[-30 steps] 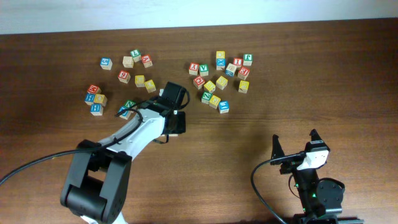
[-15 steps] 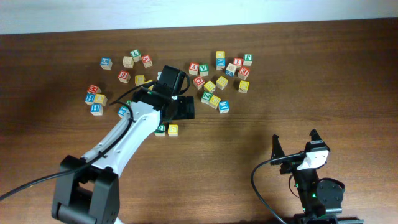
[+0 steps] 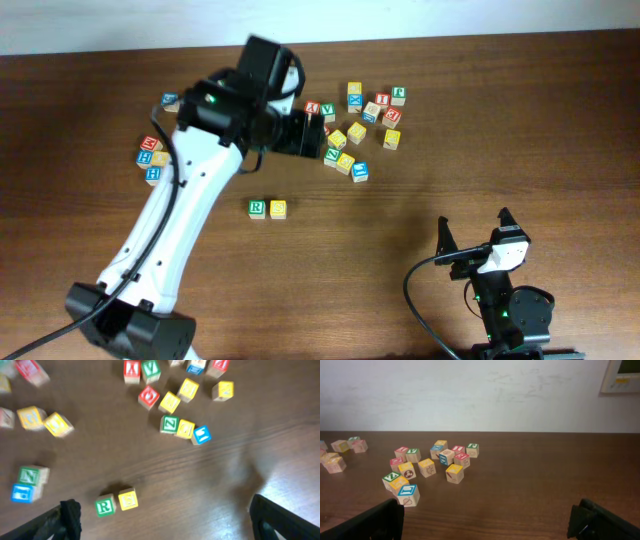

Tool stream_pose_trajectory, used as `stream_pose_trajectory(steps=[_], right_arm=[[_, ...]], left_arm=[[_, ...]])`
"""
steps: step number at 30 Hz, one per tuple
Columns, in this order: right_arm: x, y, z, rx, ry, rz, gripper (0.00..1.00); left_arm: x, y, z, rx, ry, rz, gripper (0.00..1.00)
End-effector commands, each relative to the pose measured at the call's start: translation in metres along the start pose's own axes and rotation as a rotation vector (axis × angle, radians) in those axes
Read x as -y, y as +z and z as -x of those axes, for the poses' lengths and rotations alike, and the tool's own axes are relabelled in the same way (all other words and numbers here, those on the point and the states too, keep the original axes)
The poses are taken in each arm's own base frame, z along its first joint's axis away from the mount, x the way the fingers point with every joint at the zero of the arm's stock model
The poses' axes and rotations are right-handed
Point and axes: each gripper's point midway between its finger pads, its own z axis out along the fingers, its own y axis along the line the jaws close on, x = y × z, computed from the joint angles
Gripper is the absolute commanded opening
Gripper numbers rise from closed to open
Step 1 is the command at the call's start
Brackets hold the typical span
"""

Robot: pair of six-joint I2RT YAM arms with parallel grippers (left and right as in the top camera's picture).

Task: Spell out RSS
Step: 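Open the left gripper and lift it toward the upper-left blocks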

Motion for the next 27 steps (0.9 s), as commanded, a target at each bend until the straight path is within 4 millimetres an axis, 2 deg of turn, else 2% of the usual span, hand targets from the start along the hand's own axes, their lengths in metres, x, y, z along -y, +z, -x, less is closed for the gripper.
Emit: stream_pose_trajectory(steps=[1, 4, 6, 9, 10, 13, 16, 20, 25, 26, 27], right_arm=[[0.003, 0.000, -0.002, -0.001, 0.000, -0.012, 0.98], [0.003, 0.000, -0.002, -0.001, 0.000, -0.012, 0.98], [0.003, 0.000, -0.002, -0.001, 0.000, -0.012, 0.98], [0.003, 0.000, -0.002, -0.001, 0.000, -0.012, 0.98], [0.003, 0.000, -0.002, -0.001, 0.000, -0.012, 0.98], [0.003, 0.000, -0.002, -0.001, 0.000, -0.012, 0.98], [0.003, 0.000, -0.002, -0.001, 0.000, -0.012, 0.98], [0.003, 0.000, -0.002, -0.001, 0.000, -0.012, 0.98], [0.003, 0.000, -0.002, -0.001, 0.000, -0.012, 0.98], [0.001, 0.000, 0.000, 0.006, 0.001, -0.001, 0.98], [-0.006, 0.000, 0.004, 0.023, 0.011, 0.037, 0.98]], left_arm=[[0.004, 0.017, 0.003, -0.063, 0.058, -0.012, 0.95], [0.010, 0.039, -0.003, -0.114, 0.102, -0.026, 0.97], [0.014, 0.053, 0.001, -0.112, 0.111, -0.029, 0.99], [0.016, 0.059, 0.009, -0.082, 0.115, -0.025, 0.99], [0.010, 0.059, 0.011, -0.074, 0.088, 0.003, 0.99], [-0.035, 0.054, 0.012, -0.055, -0.125, 0.222, 0.99], [-0.076, 0.044, -0.002, -0.084, -0.262, 0.372, 0.99], [-0.141, 0.026, -0.032, -0.201, -0.403, 0.462, 0.99], [-0.198, 0.007, -0.054, -0.237, -0.622, 0.527, 0.99], [-0.214, 0.002, -0.060, -0.235, -0.699, 0.547, 0.99], [-0.222, -0.001, -0.063, -0.234, -0.732, 0.554, 0.99]])
